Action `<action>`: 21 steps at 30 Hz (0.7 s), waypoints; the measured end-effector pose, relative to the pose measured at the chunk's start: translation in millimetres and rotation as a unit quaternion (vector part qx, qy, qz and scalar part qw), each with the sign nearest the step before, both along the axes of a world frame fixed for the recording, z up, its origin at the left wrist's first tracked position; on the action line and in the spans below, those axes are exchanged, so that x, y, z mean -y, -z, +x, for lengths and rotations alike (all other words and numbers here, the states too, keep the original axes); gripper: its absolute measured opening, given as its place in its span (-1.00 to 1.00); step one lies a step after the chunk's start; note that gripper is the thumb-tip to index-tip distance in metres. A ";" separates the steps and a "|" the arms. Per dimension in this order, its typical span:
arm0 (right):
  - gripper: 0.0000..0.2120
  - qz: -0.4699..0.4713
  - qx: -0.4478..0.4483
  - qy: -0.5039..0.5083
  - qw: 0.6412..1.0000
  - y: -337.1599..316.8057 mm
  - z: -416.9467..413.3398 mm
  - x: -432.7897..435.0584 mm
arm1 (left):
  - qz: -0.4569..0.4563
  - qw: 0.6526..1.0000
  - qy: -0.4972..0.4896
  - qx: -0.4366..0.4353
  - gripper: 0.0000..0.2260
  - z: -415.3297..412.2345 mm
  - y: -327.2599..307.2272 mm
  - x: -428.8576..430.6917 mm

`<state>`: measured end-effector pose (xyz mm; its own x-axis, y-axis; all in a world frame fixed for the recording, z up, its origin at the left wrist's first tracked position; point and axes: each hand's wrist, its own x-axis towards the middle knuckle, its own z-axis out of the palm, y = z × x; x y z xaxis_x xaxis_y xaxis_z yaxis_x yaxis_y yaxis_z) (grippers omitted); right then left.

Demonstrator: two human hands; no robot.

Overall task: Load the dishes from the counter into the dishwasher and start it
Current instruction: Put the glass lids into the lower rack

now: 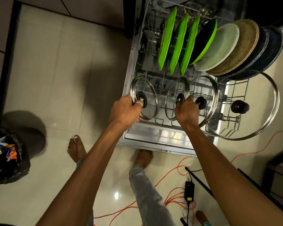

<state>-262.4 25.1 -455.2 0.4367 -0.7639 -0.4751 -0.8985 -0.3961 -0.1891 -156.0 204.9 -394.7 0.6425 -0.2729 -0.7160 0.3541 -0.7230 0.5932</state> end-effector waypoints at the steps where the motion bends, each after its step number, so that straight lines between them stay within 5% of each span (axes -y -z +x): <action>1: -0.66 0.014 0.001 0.013 1.000 -2.5 -2.0 0.4 | 0.003 1.000 0.004 0.000 -0.88 0.2 0.4 0.8; 6: -0.56 -0.075 0.082 -0.055 0.992 -41.0 -14.4 -17.7 | 0.023 0.999 0.033 0.024 -0.88 0.3 -0.8 3.3; 9: -0.69 0.051 0.204 -0.121 0.970 -71.6 -16.2 -55.1 | 0.043 0.997 0.046 0.048 -0.84 -0.1 -3.7 4.3; 13: -0.55 0.113 0.195 -0.178 0.958 -66.0 -14.3 -111.1 | 0.085 0.989 0.080 0.092 -0.77 2.3 -14.3 6.7; 21: -0.86 0.050 0.198 -0.177 0.963 -43.8 -8.9 -119.2 | 0.086 0.984 0.120 0.101 -0.64 1.8 -13.6 2.8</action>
